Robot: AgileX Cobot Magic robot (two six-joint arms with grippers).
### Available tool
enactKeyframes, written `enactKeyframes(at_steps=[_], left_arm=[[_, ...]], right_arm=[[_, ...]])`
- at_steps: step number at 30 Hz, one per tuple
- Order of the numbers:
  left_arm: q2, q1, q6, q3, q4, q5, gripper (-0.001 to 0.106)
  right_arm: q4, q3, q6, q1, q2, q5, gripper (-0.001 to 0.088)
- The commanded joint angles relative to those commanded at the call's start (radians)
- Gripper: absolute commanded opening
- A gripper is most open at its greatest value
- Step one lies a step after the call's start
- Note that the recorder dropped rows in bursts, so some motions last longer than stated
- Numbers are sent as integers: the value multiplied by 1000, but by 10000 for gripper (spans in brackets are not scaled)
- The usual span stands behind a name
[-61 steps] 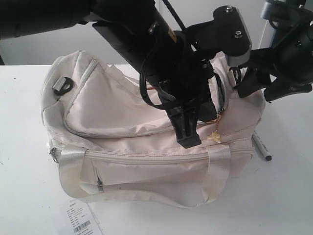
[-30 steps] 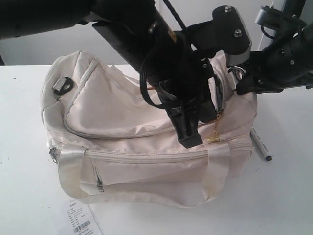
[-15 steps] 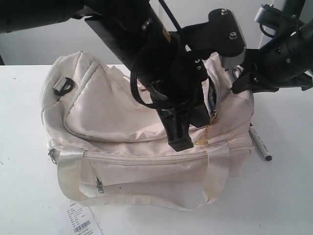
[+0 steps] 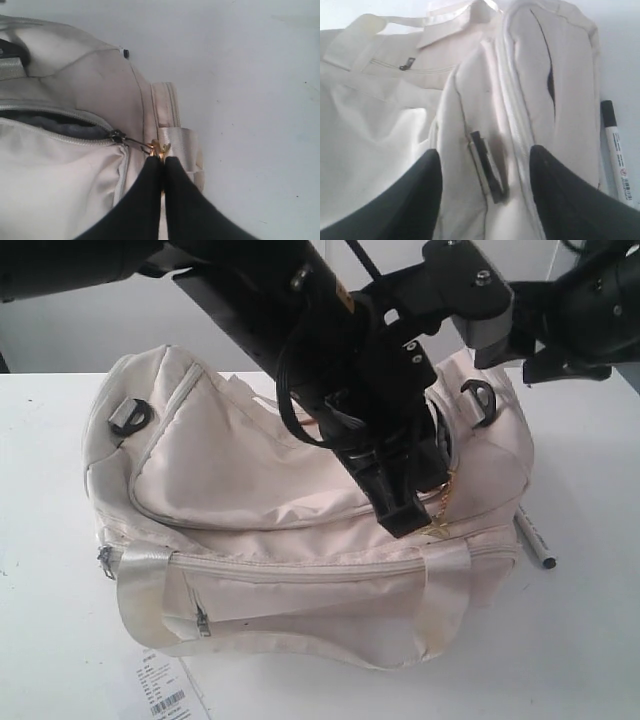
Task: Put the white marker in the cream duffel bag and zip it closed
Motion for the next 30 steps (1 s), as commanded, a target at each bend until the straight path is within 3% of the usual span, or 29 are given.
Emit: enactKeyframes(at_steps=[7,14,18,24,30], left_arm=[[0,0,-42,0,0,-9,0],[0,0,-95,0,0,-24,0],[0,0,-206,0,0,-49,0],[0,0,-334,0,0,-79,0],[0,0,-349,0,0,-83,0]], right_arm=[[11,22,-43,0,-6,99,514],[25,60,-106,12,-10,81,514],[80,72,-151,47,-10,42,514],[86,83,-145,91,-8,-27,514],[81,83,-104,102,11,-56,514]])
